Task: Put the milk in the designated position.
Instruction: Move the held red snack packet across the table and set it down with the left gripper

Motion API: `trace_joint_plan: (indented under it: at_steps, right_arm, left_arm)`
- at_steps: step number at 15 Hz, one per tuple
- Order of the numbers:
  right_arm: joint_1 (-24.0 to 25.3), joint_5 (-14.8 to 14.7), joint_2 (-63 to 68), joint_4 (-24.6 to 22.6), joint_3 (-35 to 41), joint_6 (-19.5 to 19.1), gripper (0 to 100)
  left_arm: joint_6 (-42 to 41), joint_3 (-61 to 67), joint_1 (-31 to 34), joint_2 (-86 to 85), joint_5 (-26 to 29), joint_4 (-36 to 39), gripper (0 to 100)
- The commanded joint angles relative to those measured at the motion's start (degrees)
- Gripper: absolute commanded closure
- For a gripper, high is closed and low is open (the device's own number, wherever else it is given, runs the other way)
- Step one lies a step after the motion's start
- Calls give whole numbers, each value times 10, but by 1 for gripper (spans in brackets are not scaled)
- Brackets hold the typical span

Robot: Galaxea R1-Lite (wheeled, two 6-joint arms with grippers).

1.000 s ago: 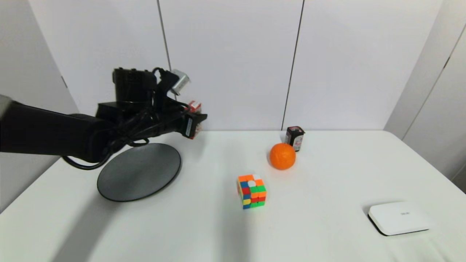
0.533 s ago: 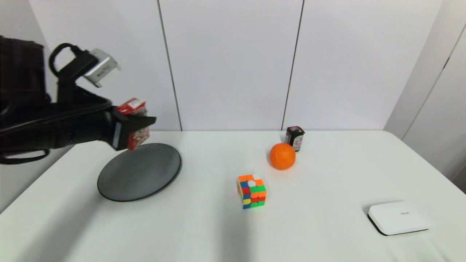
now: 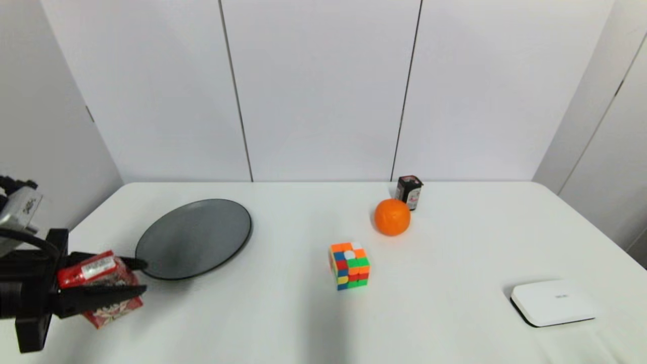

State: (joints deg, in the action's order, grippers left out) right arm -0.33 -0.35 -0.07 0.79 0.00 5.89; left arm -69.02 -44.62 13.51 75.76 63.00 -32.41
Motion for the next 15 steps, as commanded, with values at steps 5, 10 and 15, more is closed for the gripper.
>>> trace_joint_plan:
  at_steps: [5, 10, 15]
  right_arm:
    - [0, 0, 1, 0, 0, 0, 0]
    - [0, 0, 1, 0, 0, 0, 0]
    - [0, 0, 1, 0, 0, 0, 0]
  left_arm:
    - [-234, -8, 29, 261, 31, -24, 100]
    - [-233, -29, 29, 308, 31, -6, 100]
    - [-232, -35, 29, 308, 31, -7, 0]
